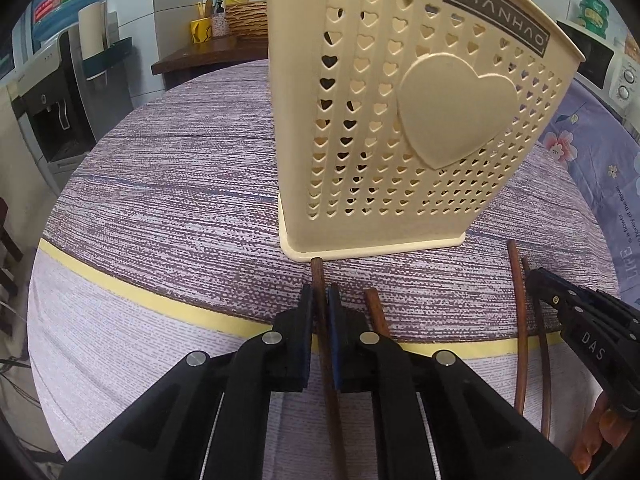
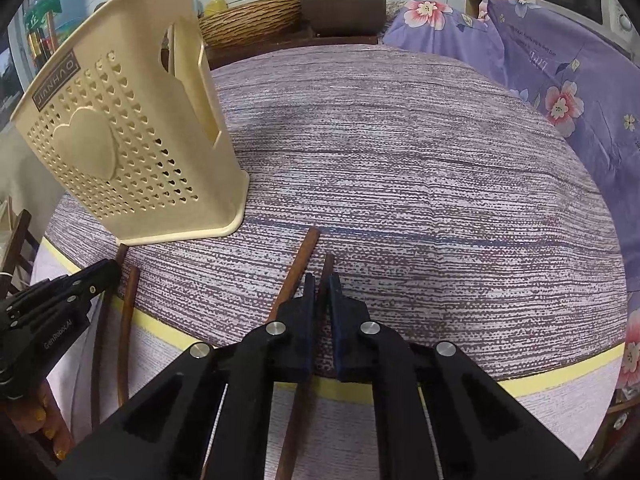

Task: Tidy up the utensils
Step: 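Grasp a brown chopstick with the left tool while the right tool grasps another, then lift both brown chopsticks into the cream holder and open both tools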

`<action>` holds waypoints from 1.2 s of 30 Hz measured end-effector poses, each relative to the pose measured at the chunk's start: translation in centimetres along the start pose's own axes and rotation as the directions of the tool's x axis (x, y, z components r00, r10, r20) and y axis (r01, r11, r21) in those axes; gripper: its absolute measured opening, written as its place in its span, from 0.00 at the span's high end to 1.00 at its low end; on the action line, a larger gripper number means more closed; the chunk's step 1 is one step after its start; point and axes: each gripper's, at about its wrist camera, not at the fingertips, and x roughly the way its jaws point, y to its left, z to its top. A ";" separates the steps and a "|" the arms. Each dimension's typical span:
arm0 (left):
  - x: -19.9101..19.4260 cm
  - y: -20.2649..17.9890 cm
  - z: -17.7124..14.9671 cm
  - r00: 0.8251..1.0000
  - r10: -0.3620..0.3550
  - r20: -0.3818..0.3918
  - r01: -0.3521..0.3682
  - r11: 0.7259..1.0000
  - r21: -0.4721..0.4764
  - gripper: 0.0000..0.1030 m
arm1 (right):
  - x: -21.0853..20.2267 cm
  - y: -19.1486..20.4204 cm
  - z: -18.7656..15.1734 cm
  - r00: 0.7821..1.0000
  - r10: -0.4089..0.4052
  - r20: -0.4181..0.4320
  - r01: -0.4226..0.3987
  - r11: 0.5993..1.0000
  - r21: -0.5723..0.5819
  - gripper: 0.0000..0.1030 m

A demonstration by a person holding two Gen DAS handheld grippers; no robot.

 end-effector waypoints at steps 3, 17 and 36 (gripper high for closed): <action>-0.4 0.7 0.1 1.000 -0.018 0.015 0.018 1.000 -0.017 0.92 | -0.9 -0.3 0.1 0.999 0.025 0.030 -0.025 1.000 0.012 0.93; -14.7 4.2 1.9 0.932 -0.151 0.328 0.171 0.985 -0.032 0.92 | -15.0 -1.7 2.6 0.923 0.202 0.326 -0.177 0.979 -0.105 0.93; -19.0 4.6 3.1 0.884 -0.157 0.440 0.162 0.986 0.026 0.93 | -21.1 -2.0 2.9 0.878 0.219 0.426 -0.165 0.973 -0.162 0.94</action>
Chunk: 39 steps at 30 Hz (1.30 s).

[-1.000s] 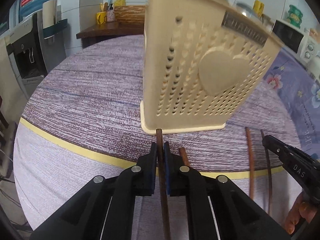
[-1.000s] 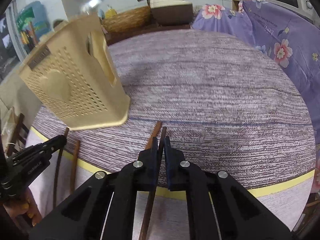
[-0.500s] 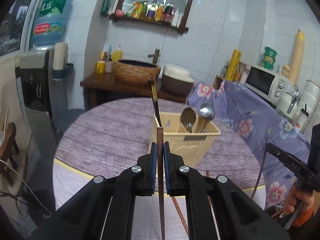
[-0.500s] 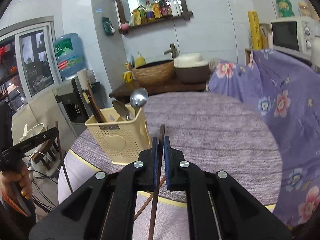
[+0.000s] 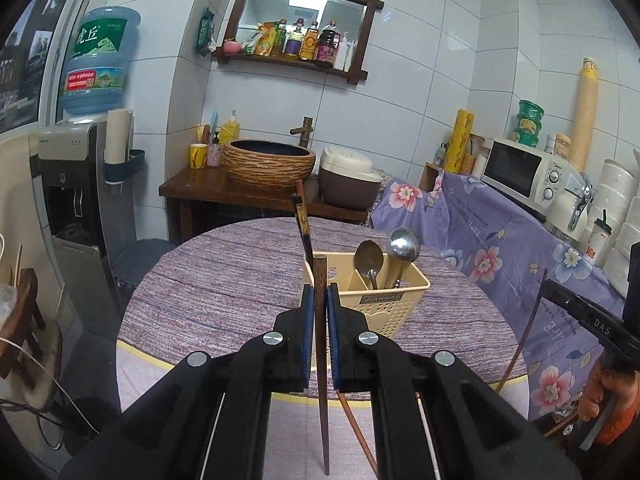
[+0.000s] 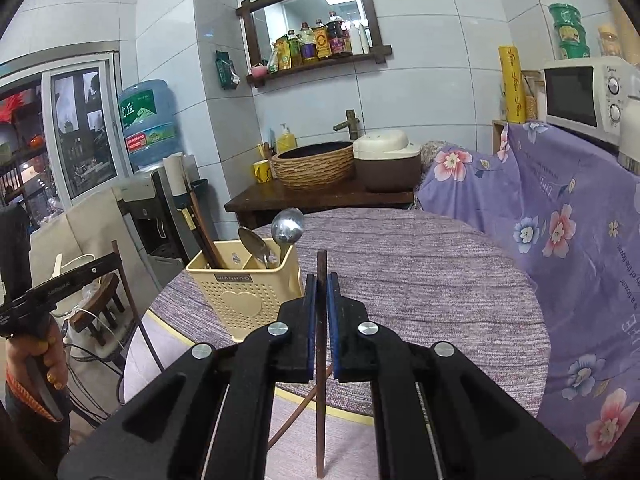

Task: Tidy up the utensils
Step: 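Lift both brown chopsticks into the cream holder and open both tools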

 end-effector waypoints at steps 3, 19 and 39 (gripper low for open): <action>-0.2 -0.1 0.8 1.000 -0.013 0.010 0.013 1.000 0.000 0.93 | -0.2 0.3 1.1 1.000 0.002 0.016 -0.002 1.000 -0.016 0.94; -0.1 -2.1 14.8 0.963 0.031 0.267 -0.028 1.000 -0.014 0.93 | 0.6 6.4 17.6 0.969 0.060 0.238 -0.035 0.994 -0.107 0.94; 9.2 -0.2 4.5 0.995 0.079 0.065 -0.073 0.993 -0.093 0.93 | 12.0 5.4 6.9 0.999 0.033 0.032 -0.033 0.999 0.003 0.94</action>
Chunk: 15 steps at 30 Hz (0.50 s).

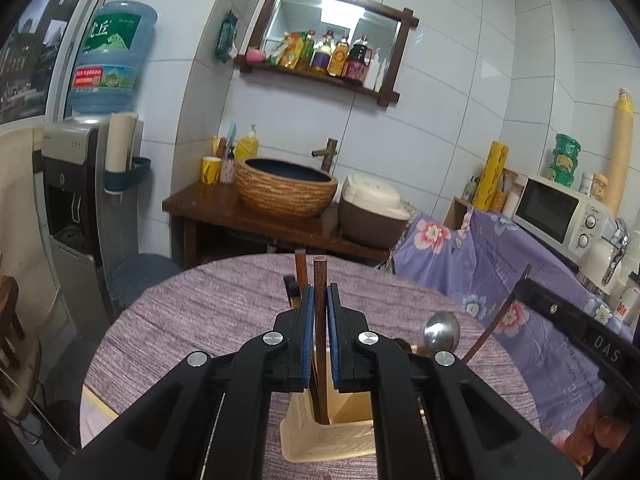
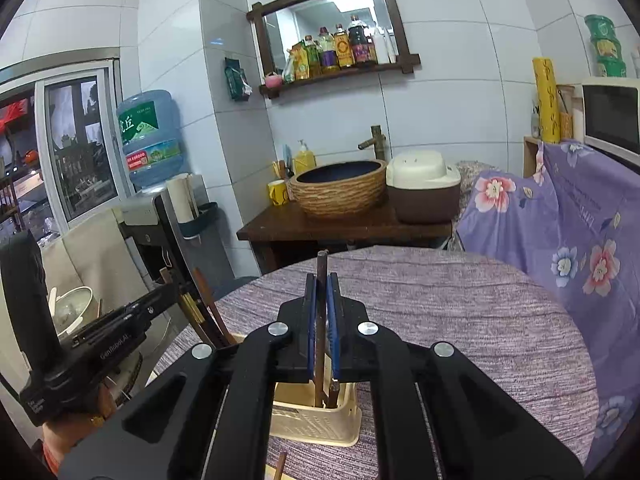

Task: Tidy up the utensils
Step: 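Lift both brown chopsticks into the cream holder and open both tools, then move both tools back down to the last brown chopsticks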

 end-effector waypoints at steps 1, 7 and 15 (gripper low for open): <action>0.2 0.0 -0.2 1.000 0.002 -0.003 -0.002 1.000 0.002 0.93 | 0.0 0.0 -0.1 1.000 -0.006 0.003 0.006 1.000 -0.003 0.94; -0.2 0.0 -0.5 1.000 -0.024 -0.006 0.024 1.000 0.010 0.85 | -0.5 -0.5 -0.5 1.000 -0.005 0.016 0.005 1.000 0.002 0.91; -2.9 0.3 -2.7 1.000 -0.017 -0.013 0.018 1.000 0.019 0.47 | -3.3 -0.8 -2.5 0.993 -0.103 0.063 0.106 0.993 -0.042 0.27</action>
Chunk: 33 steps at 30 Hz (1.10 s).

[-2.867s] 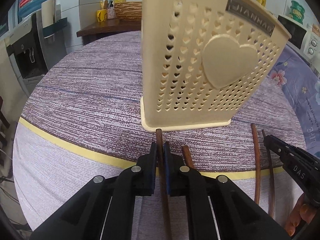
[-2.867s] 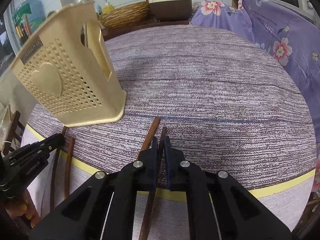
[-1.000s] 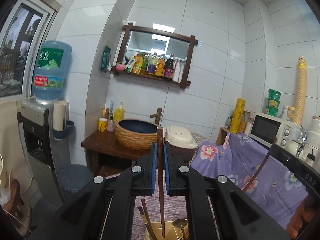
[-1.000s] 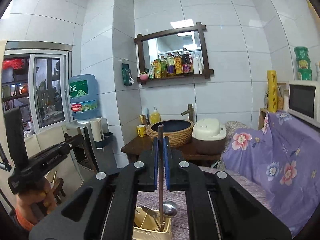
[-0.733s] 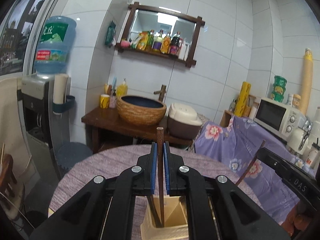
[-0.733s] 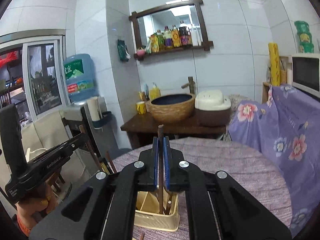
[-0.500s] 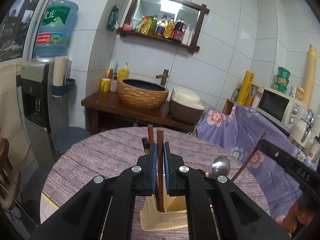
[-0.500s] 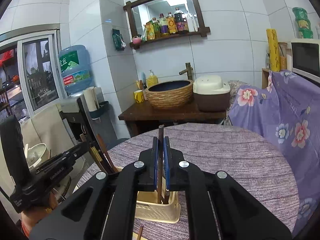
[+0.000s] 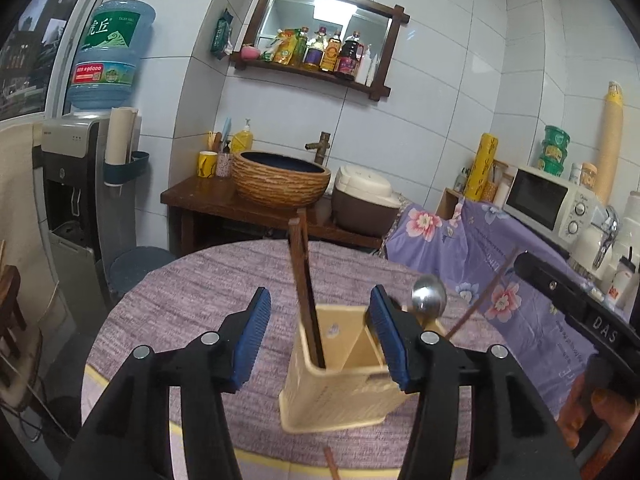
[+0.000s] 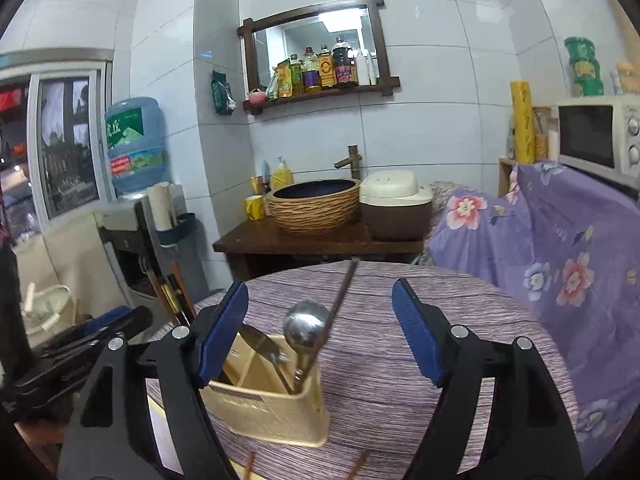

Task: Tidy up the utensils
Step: 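Move both tools back down to the last brown chopsticks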

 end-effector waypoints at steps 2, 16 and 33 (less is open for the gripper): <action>-0.5 0.2 -1.4 1.000 0.014 -0.023 -0.013 1.000 0.009 0.43 | -0.4 -0.2 -1.2 1.000 -0.012 -0.029 0.012 1.000 -0.011 0.25; -0.8 3.4 -12.9 0.953 0.105 -0.282 -0.111 0.994 -0.003 0.38 | 1.6 2.4 -17.9 0.862 -0.154 -0.484 0.067 0.979 -0.192 0.18; -1.8 3.0 -14.2 0.948 0.085 -0.307 -0.092 0.996 -0.007 0.38 | -1.4 5.6 -21.5 0.750 -0.327 -0.576 0.067 0.903 -0.425 0.10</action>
